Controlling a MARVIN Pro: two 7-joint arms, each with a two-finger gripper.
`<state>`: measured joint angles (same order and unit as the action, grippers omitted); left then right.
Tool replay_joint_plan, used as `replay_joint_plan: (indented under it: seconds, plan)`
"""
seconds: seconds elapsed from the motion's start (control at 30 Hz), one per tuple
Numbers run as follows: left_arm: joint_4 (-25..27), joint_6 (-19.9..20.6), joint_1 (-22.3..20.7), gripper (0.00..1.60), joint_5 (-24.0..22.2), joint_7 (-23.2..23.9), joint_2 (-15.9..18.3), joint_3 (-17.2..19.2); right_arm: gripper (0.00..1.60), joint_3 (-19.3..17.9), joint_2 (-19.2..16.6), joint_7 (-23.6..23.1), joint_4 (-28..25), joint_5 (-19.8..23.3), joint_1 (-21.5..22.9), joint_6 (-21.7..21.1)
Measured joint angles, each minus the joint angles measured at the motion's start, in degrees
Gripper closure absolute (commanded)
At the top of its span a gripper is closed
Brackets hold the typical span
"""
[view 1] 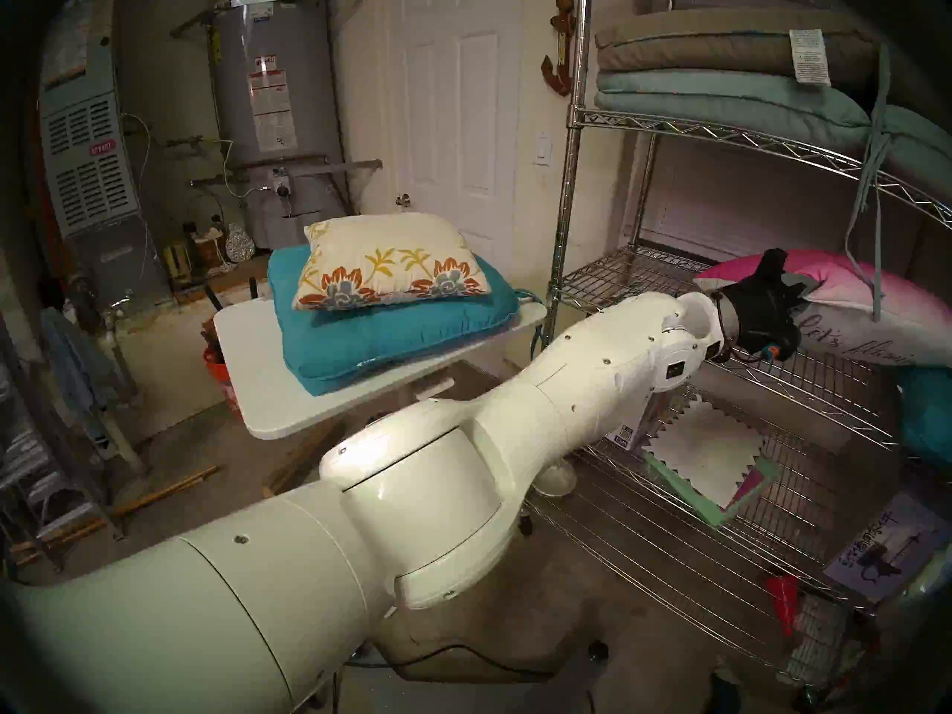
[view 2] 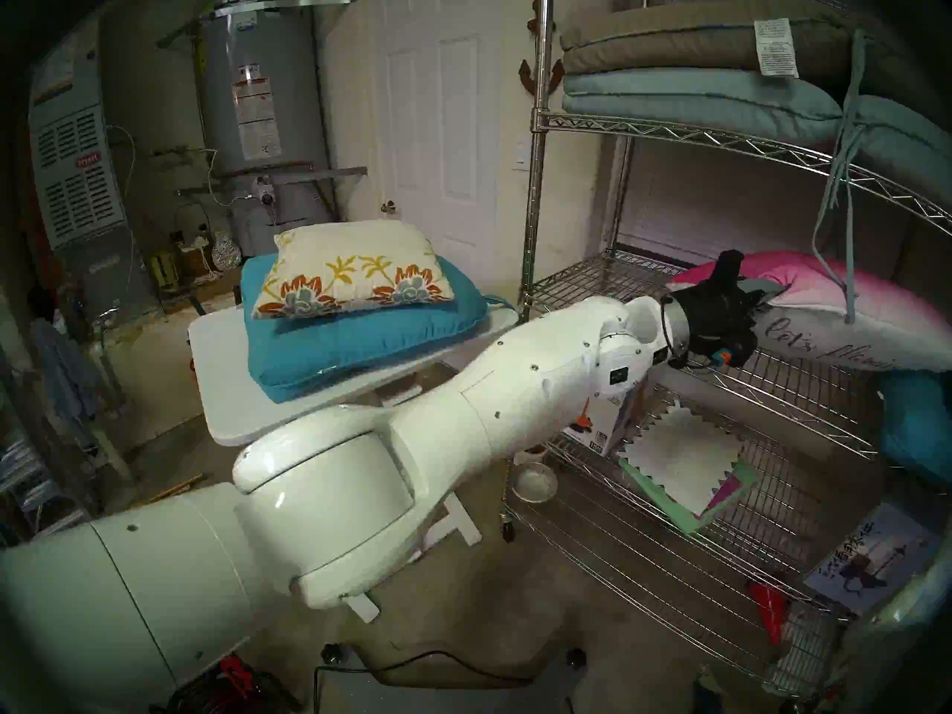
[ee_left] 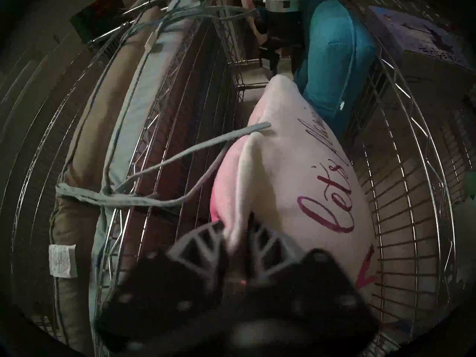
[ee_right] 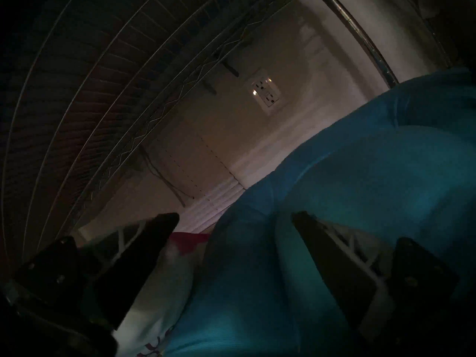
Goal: Put cushion on the shelf
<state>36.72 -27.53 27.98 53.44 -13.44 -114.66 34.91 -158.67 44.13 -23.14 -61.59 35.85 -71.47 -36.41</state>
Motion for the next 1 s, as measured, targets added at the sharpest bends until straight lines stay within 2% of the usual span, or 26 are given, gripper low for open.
replay_joint_plan:
  seconds: [0.43, 1.0]
  plan:
    - [-0.56, 3.28, 0.34, 0.39, -3.10, -1.44, 0.04, 0.09, 0.00, 4.45, 1.43, -1.69, 0.29, -2.27, 0.79, 4.98]
    - [-0.65, 6.46, 0.44, 0.39, -6.30, -2.29, 0.09, -0.76, 0.00, 7.05, 2.47, -3.30, 1.27, -4.40, 1.63, 9.38]
